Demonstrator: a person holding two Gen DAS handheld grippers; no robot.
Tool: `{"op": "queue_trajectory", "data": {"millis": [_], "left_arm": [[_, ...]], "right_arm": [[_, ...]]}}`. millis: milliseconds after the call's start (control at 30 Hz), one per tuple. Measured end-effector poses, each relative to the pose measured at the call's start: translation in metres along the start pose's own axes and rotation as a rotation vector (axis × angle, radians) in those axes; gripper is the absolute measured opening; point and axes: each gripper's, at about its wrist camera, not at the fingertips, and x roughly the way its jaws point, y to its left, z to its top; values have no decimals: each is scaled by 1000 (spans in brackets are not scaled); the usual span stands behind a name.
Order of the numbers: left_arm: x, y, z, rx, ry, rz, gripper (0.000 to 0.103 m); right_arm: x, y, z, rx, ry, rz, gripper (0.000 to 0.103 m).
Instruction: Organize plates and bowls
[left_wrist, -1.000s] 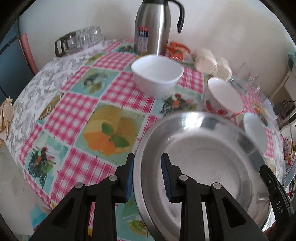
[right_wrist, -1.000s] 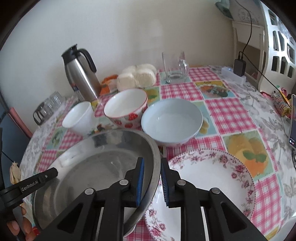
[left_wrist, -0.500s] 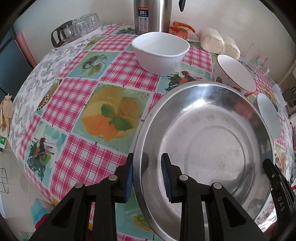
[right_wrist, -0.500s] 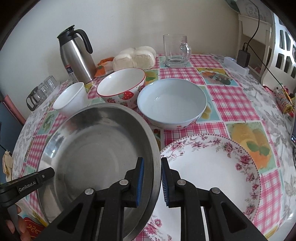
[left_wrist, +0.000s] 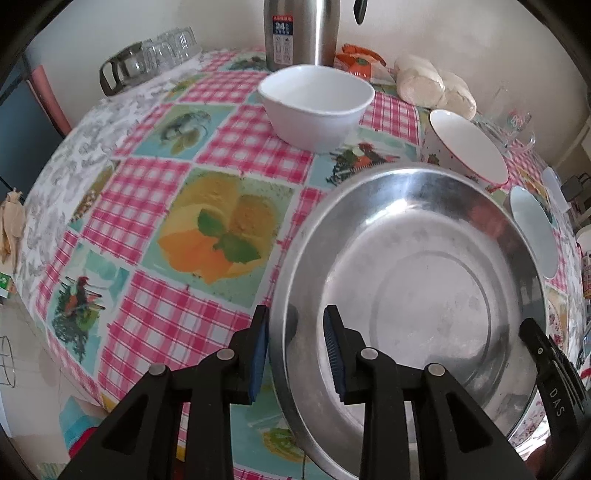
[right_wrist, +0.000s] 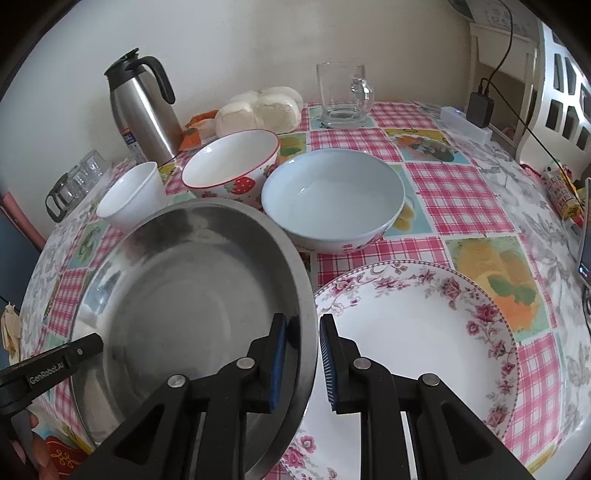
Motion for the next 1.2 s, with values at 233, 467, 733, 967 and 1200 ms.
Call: {"op": "queue_trajectory", "data": {"millis": [233,467,733,967,1200], "left_arm": [[-17,-6,4,31,-89,11,44],[-22,-8,6,41,-123,27,65],[-21,-13,4,85,-139,63,84],[-26,-9,5,83,-192,99,96],[-27,-9,6,61,-211,105,98]], "right_arm": [[-14,-6,4,44,-51,9,25],[-22,-6,6,49,-95,11,54],[-19,8,5,-36,-107,16,77],[-21,3,5,-29,-143,17,94],[-24,-4,5,-19,-167,18,103]]}}
